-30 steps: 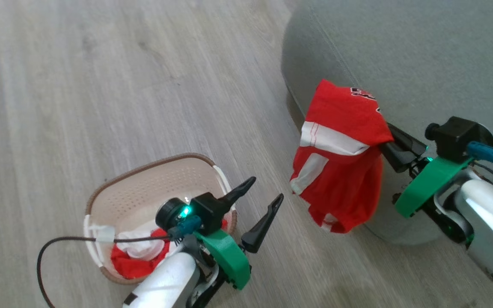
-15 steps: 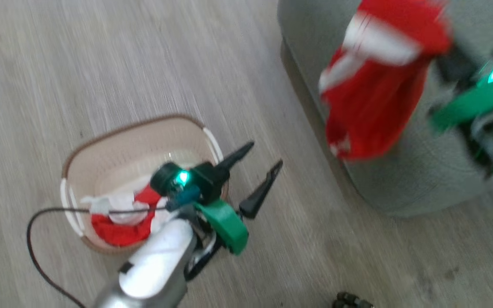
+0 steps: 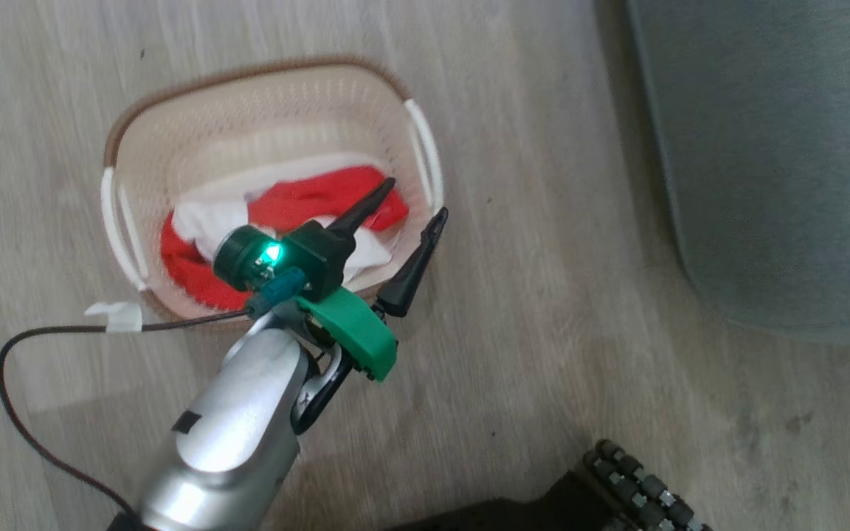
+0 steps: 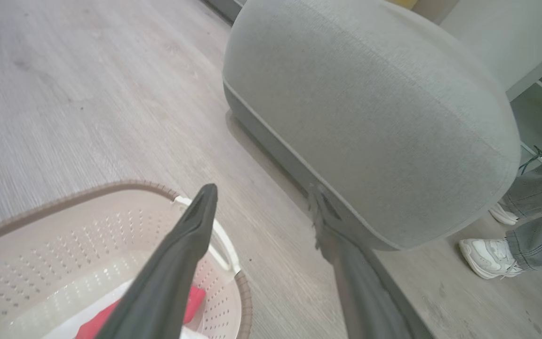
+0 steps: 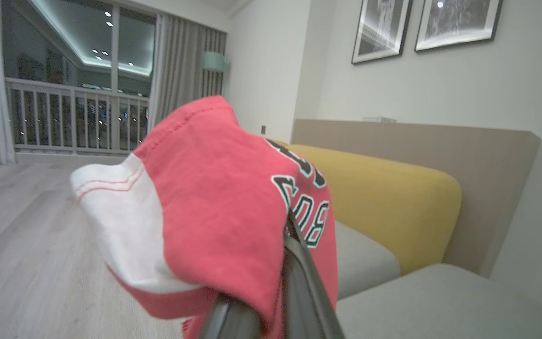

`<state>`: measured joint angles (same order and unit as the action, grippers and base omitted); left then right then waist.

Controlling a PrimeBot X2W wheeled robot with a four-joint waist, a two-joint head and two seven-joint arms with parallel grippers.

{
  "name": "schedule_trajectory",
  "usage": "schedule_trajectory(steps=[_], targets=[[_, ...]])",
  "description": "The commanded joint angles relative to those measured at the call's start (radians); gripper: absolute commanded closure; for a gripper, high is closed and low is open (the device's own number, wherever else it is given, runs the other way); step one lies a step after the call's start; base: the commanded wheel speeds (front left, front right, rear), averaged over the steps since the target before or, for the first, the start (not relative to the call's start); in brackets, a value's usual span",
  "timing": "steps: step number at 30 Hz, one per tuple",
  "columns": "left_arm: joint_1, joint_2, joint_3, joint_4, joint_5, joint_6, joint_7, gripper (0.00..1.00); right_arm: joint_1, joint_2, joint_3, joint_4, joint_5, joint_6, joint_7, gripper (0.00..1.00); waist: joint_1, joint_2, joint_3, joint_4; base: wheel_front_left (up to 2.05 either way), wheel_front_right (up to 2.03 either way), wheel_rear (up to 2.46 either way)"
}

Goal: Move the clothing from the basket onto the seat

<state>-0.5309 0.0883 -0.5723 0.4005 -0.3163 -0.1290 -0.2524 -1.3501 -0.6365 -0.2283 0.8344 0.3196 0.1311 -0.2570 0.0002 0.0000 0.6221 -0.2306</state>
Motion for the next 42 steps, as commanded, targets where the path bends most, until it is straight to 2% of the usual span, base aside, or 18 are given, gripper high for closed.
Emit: schedule_trajectory(steps=[1,4,8,11,12,14,15,19,24,30,35,42], targets=[[-0.001,0.002,0.027,-0.036,0.013,0.002,-0.009,0.00,-0.001,-0.027,-0.028,0.006,-0.018,0.000,-0.005,1.00,-0.0002,0.0000,0.074,0.049,0.00,0.00,0.00],[-0.003,0.002,0.033,-0.045,0.027,0.002,-0.009,0.00,-0.011,-0.028,-0.139,0.096,-0.043,0.000,-0.005,1.00,-0.0002,0.0000,0.118,0.047,0.00,0.00,0.00],[-0.004,-0.003,0.025,-0.049,0.039,0.001,-0.009,0.00,0.050,0.051,-0.248,0.161,-0.082,0.000,-0.005,1.00,-0.0002,0.0000,0.167,0.028,0.00,0.00,0.00],[-0.002,-0.005,0.019,-0.044,0.045,0.001,-0.009,0.00,0.103,0.112,-0.322,0.143,-0.108,0.000,-0.005,1.00,-0.0002,0.0000,0.178,0.019,0.00,0.00,0.00],[0.002,-0.005,0.021,-0.039,0.043,0.001,-0.009,0.00,0.121,0.134,-0.331,0.133,-0.114,0.000,-0.005,0.92,-0.0002,0.0000,0.177,0.016,0.00,0.00,0.00],[0.007,0.003,0.026,-0.027,0.044,0.002,-0.009,0.00,0.154,0.171,-0.336,0.110,-0.127,0.000,-0.005,0.53,-0.0002,0.0000,0.170,0.004,0.00,0.00,0.00],[0.008,0.006,0.031,-0.024,0.044,0.003,-0.009,0.00,0.171,0.185,-0.333,0.101,-0.135,0.000,-0.005,0.02,-0.0002,0.0000,0.164,-0.002,0.00,0.00,0.00],[0.015,0.007,0.043,-0.021,0.040,0.004,-0.009,0.00,0.234,0.214,-0.301,0.087,-0.156,0.000,-0.005,0.00,-0.0002,0.0000,0.124,-0.020,0.00,0.00,0.00],[0.025,-0.006,0.044,-0.003,0.021,0.002,-0.009,0.00,0.349,0.244,-0.187,0.088,-0.209,0.000,-0.005,0.00,-0.0002,0.0000,0.041,-0.036,0.00,0.00,0.00],[0.045,-0.021,0.061,0.024,-0.017,0.001,-0.009,0.00,0.516,0.286,-0.089,0.014,-0.186,0.000,-0.005,0.00,-0.0002,0.0000,-0.048,-0.041,0.00,0.00,0.00],[0.088,-0.030,0.081,0.053,-0.050,0.000,-0.009,0.00,0.691,0.320,-0.033,-0.078,-0.140,0.000,-0.005,0.00,-0.0002,0.0000,-0.144,-0.031,0.00,0.00,0.00],[0.170,-0.036,0.148,0.035,-0.082,0.000,-0.009,0.00,0.875,0.365,-0.022,-0.299,-0.123,0.000,-0.005,0.00,-0.0002,0.0000,-0.267,0.014,0.00,0.00,0.00]])
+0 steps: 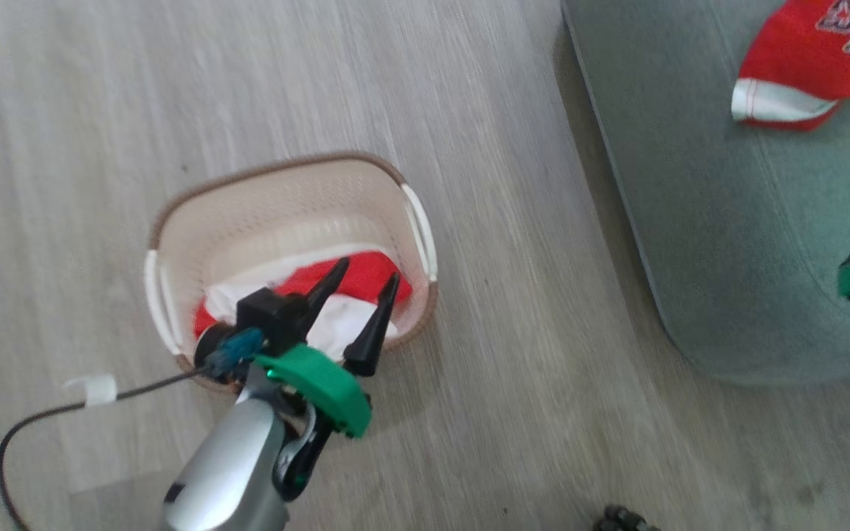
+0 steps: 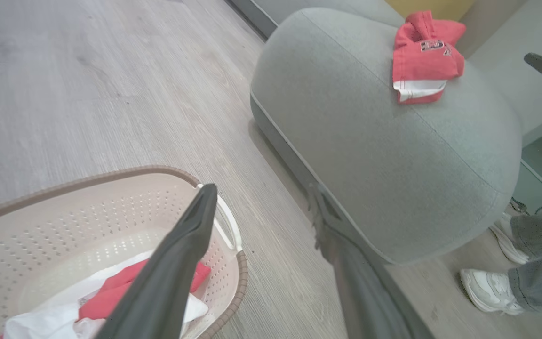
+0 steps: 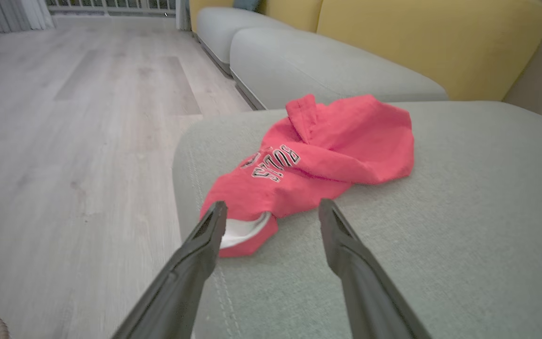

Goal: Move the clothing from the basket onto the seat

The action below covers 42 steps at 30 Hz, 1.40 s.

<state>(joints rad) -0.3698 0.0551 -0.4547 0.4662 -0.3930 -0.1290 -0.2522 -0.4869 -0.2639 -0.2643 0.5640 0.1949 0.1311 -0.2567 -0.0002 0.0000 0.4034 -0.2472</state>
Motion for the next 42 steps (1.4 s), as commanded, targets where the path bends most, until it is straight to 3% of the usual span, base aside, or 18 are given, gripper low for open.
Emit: schedule_trajectory(steps=[1,12,22,27,42], targets=[[0.022,-0.004,0.044,-0.037,-0.007,0.001,-0.010,0.00,0.036,0.005,0.016,-0.061,0.002,0.000,-0.005,0.00,0.0002,0.0000,-0.066,0.042,0.00,0.00,0.00],[0.152,-0.005,0.264,-0.121,0.020,0.030,-0.010,0.00,0.271,0.145,0.092,-0.312,-0.056,0.000,-0.005,0.00,0.0002,0.0000,-0.228,0.182,0.00,0.00,0.00],[0.232,-0.005,0.427,-0.106,0.069,0.021,-0.010,0.00,0.401,0.206,0.228,-0.294,-0.106,0.000,-0.005,0.00,0.0002,0.0000,-0.341,0.239,0.00,0.00,0.00],[0.248,-0.005,0.457,-0.092,0.075,0.015,-0.010,0.00,0.425,0.211,0.279,-0.259,-0.113,0.000,-0.005,0.00,0.0002,0.0000,-0.369,0.247,0.00,0.00,0.00],[0.261,-0.005,0.447,-0.076,0.059,0.007,-0.010,0.00,0.424,0.213,0.287,-0.244,-0.105,0.000,-0.005,0.00,0.0002,0.0000,-0.382,0.249,0.00,0.00,0.00]])
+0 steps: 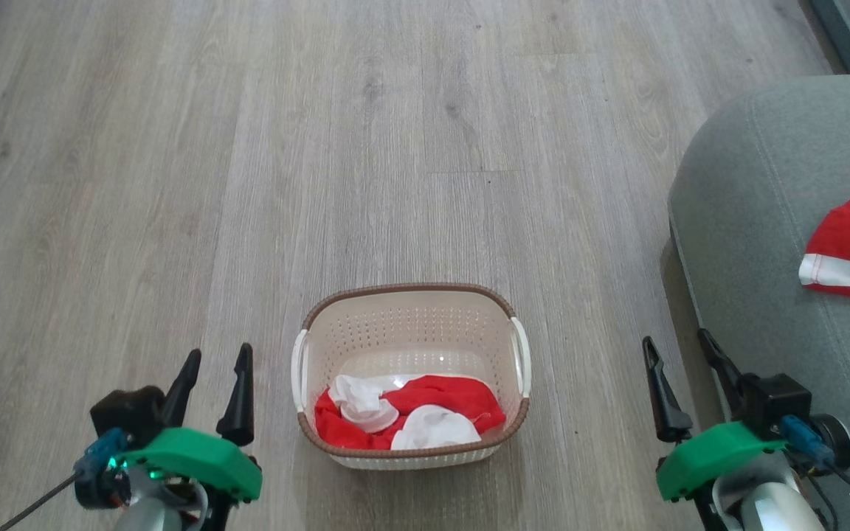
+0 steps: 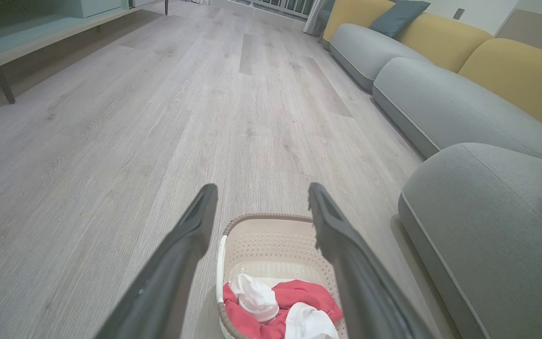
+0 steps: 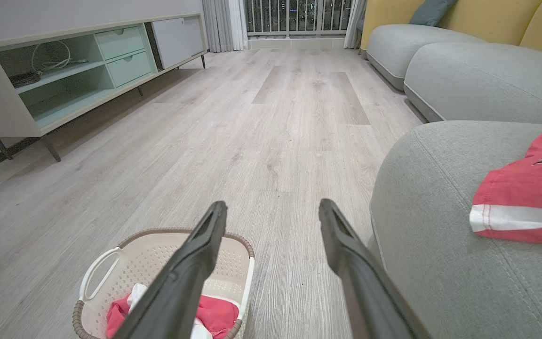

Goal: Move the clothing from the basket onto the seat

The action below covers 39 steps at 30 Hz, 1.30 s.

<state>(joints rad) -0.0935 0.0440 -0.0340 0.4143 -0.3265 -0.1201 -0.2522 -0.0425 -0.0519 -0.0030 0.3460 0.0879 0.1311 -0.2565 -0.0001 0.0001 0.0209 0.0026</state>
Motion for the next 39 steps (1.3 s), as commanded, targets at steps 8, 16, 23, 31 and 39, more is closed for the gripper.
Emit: schedule_trajectory(steps=[8,16,23,31,39], targets=[[-0.010,0.006,0.021,-0.032,-0.011,0.001,-0.010,0.00,-0.020,0.001,0.033,-0.022,0.010,0.000,-0.005,0.00,0.0001,-0.0001,0.001,-0.010,0.00,0.00,0.00],[-0.029,0.006,-0.014,-0.043,-0.010,0.001,-0.010,0.00,-0.039,0.002,0.020,-0.043,0.004,0.000,-0.005,0.00,0.0001,-0.0001,0.044,-0.022,0.00,0.00,0.00],[-0.181,0.006,-0.135,0.007,0.056,-0.002,-0.010,0.00,-0.126,-0.011,0.002,-0.102,-0.005,0.000,-0.005,0.00,0.0001,-0.0001,0.229,-0.044,0.00,0.00,0.00],[-0.512,0.006,-0.322,0.217,0.189,0.002,0.055,0.00,-0.278,-0.035,-0.008,-0.203,0.010,0.000,-0.005,0.00,0.0001,-0.0001,0.516,-0.098,0.00,0.00,0.00],[-0.754,0.006,-0.453,0.441,0.229,0.028,0.202,0.00,-0.377,-0.028,-0.001,-0.263,0.029,0.000,-0.005,0.00,0.0001,-0.0001,0.697,-0.184,0.00,0.00,0.00]])
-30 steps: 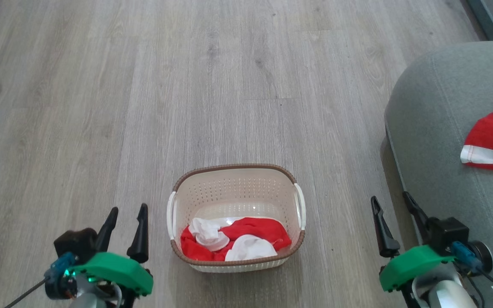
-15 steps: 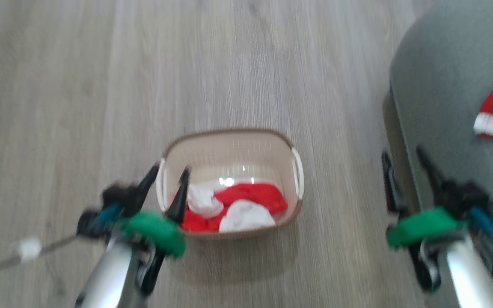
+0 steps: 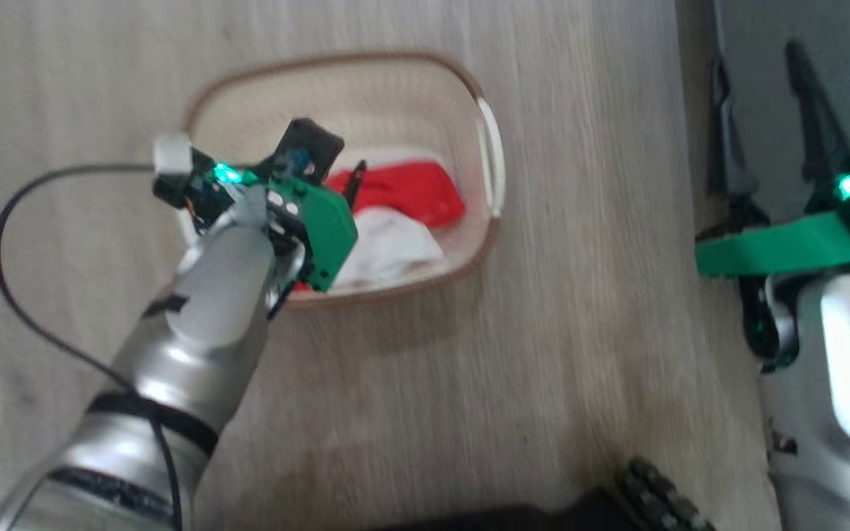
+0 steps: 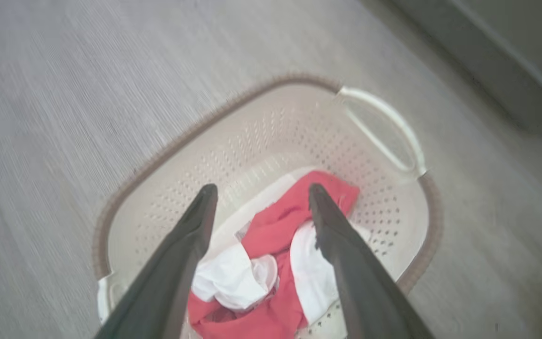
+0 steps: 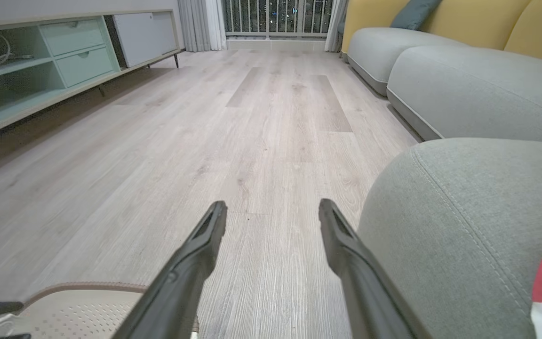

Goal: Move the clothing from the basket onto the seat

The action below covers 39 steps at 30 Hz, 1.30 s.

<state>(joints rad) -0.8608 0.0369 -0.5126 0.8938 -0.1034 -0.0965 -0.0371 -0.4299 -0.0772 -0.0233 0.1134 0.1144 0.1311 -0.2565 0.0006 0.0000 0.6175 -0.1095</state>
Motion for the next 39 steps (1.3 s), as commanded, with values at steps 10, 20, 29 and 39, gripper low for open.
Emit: schedule_trajectory(steps=[10,20,29,39], targets=[[-0.169,0.044,-0.043,0.245,0.044,0.025,0.032,0.00,-0.009,0.023,0.020,-0.072,0.042,0.000,-0.005,0.00,-0.0006,0.0000,0.261,-0.213,0.00,0.00,0.00],[-0.224,0.115,-0.061,0.370,0.050,0.027,0.068,0.00,0.035,0.027,-0.007,-0.100,0.079,0.000,-0.005,0.00,-0.0006,0.0000,0.326,-0.256,0.00,0.00,0.00],[-0.211,0.145,-0.057,0.390,0.027,0.041,0.082,0.00,0.115,0.027,-0.036,-0.144,0.090,0.000,-0.005,0.00,-0.0006,0.0000,0.323,-0.254,0.00,0.00,0.00],[-0.200,0.142,-0.052,0.394,-0.006,0.026,0.052,0.00,0.153,0.027,-0.042,-0.182,0.075,0.000,-0.005,0.00,-0.0006,0.0000,0.327,-0.228,0.00,0.00,0.00]])
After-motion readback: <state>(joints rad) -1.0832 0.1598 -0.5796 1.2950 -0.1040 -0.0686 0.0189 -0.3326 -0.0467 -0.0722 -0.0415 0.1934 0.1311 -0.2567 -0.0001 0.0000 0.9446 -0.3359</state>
